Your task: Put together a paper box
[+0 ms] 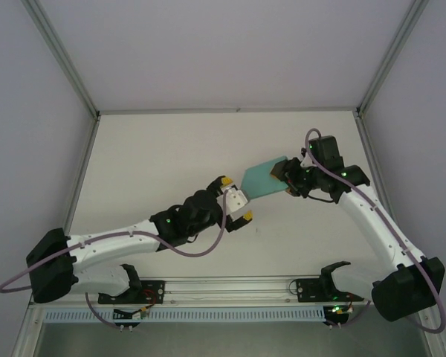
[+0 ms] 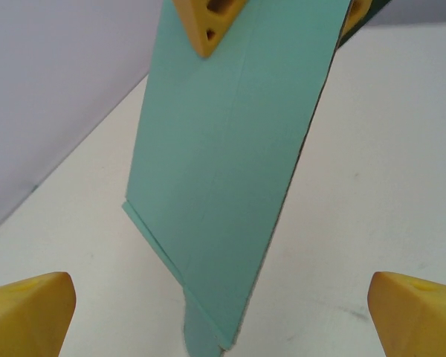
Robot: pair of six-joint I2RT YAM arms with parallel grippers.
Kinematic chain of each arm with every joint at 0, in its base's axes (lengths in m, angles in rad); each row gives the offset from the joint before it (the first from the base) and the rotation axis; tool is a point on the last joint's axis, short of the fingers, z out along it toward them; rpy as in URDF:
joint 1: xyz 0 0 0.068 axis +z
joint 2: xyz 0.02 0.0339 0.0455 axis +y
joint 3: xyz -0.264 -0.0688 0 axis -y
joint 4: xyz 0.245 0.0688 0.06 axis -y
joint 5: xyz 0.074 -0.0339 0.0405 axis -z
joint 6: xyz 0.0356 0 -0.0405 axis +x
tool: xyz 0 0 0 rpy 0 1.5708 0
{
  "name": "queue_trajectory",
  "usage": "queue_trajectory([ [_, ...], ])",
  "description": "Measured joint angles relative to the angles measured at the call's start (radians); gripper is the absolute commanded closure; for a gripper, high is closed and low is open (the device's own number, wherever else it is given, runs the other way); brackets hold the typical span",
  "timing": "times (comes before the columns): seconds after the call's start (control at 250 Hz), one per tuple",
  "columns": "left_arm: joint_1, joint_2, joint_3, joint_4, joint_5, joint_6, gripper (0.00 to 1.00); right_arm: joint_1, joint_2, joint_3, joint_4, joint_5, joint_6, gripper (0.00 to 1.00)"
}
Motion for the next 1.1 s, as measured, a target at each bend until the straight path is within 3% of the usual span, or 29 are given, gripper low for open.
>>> queue_trajectory([
  [0.248,-0.008,0.115,0.023,0.037,-0.069,0.088,0.00,-0.005,0.033,0.025,-0.046,-0.083,0.077,0.52],
  [0.523,-0.013,0.154,0.040,0.082,-0.114,0.136,0.08,-0.005,0.114,0.028,-0.063,-0.178,0.128,0.51],
  [0.926,-0.014,0.207,0.100,0.026,-0.122,0.168,0.54,-0.011,0.137,0.031,-0.060,-0.252,0.161,0.50],
  [1.098,-0.019,0.207,0.106,0.009,-0.128,0.193,0.62,-0.015,0.137,0.039,-0.070,-0.262,0.168,0.50],
])
